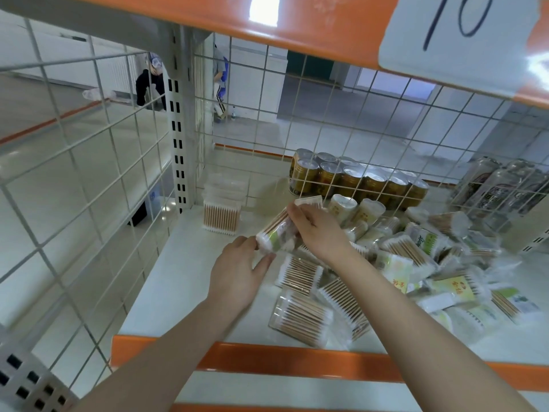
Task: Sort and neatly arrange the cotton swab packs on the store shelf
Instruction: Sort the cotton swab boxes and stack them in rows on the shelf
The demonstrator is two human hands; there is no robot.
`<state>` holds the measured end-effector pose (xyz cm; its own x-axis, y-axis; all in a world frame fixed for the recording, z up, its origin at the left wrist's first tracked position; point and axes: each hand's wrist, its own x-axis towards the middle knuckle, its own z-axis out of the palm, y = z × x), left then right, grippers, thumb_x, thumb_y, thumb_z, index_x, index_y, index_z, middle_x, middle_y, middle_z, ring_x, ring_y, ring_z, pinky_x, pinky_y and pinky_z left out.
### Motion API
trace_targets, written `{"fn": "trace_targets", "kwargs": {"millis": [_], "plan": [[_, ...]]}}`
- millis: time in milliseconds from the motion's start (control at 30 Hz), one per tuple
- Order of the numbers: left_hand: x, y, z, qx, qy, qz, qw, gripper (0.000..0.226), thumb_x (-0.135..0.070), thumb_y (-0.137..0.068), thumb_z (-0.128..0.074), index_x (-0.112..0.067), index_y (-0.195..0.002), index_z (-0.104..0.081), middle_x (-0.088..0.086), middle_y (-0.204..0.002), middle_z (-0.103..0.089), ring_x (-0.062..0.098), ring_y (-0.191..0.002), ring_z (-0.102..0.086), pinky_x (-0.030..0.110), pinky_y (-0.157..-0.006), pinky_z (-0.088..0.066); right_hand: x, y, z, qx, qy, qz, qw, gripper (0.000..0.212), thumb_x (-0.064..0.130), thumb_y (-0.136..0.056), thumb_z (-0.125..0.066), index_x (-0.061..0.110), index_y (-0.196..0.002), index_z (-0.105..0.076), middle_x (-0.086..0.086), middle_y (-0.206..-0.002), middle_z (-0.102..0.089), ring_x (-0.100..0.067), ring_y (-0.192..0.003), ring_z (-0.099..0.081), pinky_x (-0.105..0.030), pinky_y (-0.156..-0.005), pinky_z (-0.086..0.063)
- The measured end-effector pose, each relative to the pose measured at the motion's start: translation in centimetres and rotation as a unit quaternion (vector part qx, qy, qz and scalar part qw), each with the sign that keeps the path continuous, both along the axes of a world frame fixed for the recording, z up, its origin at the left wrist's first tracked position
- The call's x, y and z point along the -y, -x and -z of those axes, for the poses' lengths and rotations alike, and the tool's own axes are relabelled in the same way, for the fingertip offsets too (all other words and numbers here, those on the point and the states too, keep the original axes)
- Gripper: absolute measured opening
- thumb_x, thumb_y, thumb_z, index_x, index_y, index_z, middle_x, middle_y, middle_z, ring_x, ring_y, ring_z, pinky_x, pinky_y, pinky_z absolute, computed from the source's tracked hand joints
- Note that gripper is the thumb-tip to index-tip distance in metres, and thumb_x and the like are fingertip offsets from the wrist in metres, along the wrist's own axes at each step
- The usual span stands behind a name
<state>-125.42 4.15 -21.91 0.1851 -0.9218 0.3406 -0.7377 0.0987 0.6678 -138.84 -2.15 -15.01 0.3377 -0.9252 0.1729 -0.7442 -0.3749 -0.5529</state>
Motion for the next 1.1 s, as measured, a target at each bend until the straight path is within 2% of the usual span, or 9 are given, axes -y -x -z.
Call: {"fn": "trace_targets", "kwargs": {"millis": [133,233,367,467,567,633,800,1000,1100], "plan": [[-0.2,-0.4,0.0,-0.045,0.005,-0.011,0.999,0.029,-0.03,-0.094,-0.048,-0.013,-0.116,-0.055,0.004,-0.105,-0.061,0.019,-0.093,-0.056,0.032,-0.075,-0.046,0.1,0.6,0.3,0.006,0.0,-0.008,1.0,0.035,0.032,-0.099,-0.036,0.008,-0.084,-0.057,-0.009,-0.079,-0.058,-0.021,-0.074,-0.054,-0.032,-0.068,-0.041],[-0.2,-0.7,-0.1,-0.072,0.013,-0.01,0.997,0.028,-0.025,-0.094,-0.049,-0.013,-0.119,-0.055,0.003,-0.105,-0.062,0.02,-0.094,-0.058,0.03,-0.075,-0.045,0.1,1.0,0.7,0.0,-0.008,-0.016,1.0,0.027,0.026,-0.099,-0.039,0.011,-0.1,-0.062,-0.002,-0.087,-0.06,-0.018,-0.08,-0.056,-0.03,-0.071,-0.043],[-0.1,-0.8,-0.3,-0.083,0.027,-0.02,0.996,0.031,-0.022,-0.094,-0.05,-0.012,-0.124,-0.054,0.004,-0.112,-0.062,0.018,-0.095,-0.056,0.026,-0.075,-0.04,-0.1,1.3,1.2,-0.022,-0.02,-0.027,0.999,0.028,0.018,-0.098,-0.038,0.013,-0.109,-0.063,0.005,-0.097,-0.061,-0.012,-0.089,-0.055,-0.024,-0.073,-0.042],[-0.1,-0.9,-0.8,-0.125,0.024,-0.029,0.991,0.033,-0.02,-0.094,-0.05,-0.013,-0.126,-0.049,0.002,-0.109,-0.061,0.013,-0.085,-0.054,0.024,-0.073,-0.04,-0.6,1.6,1.4,-0.041,-0.033,-0.037,0.998,0.027,0.015,-0.095,-0.041,0.014,-0.109,-0.065,-0.003,-0.101,-0.067,-0.017,-0.088,-0.06,-0.034,-0.081,-0.049],[0.2,-1.2,-1.0,-0.162,0.017,-0.049,0.985,0.031,-0.017,-0.092,-0.054,-0.012,-0.122,-0.05,0.001,-0.095,-0.059,0.01,-0.075,-0.052,0.012,-0.057,-0.036,-1.3,1.6,1.4,-0.068,-0.042,-0.055,0.995,0.029,0.012,-0.094,-0.043,0.015,-0.113,-0.064,-0.003,-0.103,-0.066,-0.015,-0.086,-0.058,-0.029,-0.079,-0.048],[0.5,-1.5,-1.0,-0.19,0.011,-0.064,0.98,0.03,-0.017,-0.089,-0.059,-0.011,-0.118,-0.053,0.002,-0.09,-0.06,0.009,-0.07,-0.051,0.009,-0.053,-0.034,-1.8,1.5,1.4,-0.079,-0.043,-0.061,0.994,0.029,0.011,-0.094,-0.042,0.014,-0.112,-0.065,-0.003,-0.103,-0.066,-0.014,-0.086,-0.057,-0.027,-0.076,-0.045],[0.8,-2.0,-0.9,-0.233,0.0,-0.081,0.969,0.028,-0.017,-0.088,-0.062,-0.009,-0.114,-0.058,-0.007,-0.082,-0.058,0.002,-0.066,-0.051,0.005,-0.056,-0.037,-2.6,1.5,1.7,-0.077,-0.051,-0.065,0.994,0.023,0.008,-0.09,-0.045,0.003,-0.097,-0.067,-0.013,-0.092,-0.067,-0.025,-0.084,-0.06,-0.036,-0.075,-0.047],[0.9,-2.1,-0.9,-0.256,0.0,-0.098,0.962,0.028,-0.019,-0.086,-0.064,-0.004,-0.109,-0.063,-0.003,-0.07,-0.056,0.012,-0.066,-0.052,0.011,-0.059,-0.035,-2.9,1.5,1.9,-0.055,-0.062,-0.077,0.994,0.023,0.008,-0.088,-0.045,0.0,-0.093,-0.066,-0.019,-0.085,-0.064,-0.029,-0.076,-0.058,-0.029,-0.06,-0.038],[0.7,-2.0,-1.2,-0.266,0.002,-0.094,0.959,0.026,-0.016,-0.087,-0.062,-0.004,-0.11,-0.063,0.011,-0.085,-0.066,0.027,-0.086,-0.061,0.017,-0.07,-0.04,-3.2,1.4,1.8,-0.042,-0.073,-0.073,0.994,0.021,0.01,-0.088,-0.049,-0.001,-0.095,-0.065,-0.019,-0.086,-0.064,-0.021,-0.069,-0.053,-0.028,-0.063,-0.039]]}}
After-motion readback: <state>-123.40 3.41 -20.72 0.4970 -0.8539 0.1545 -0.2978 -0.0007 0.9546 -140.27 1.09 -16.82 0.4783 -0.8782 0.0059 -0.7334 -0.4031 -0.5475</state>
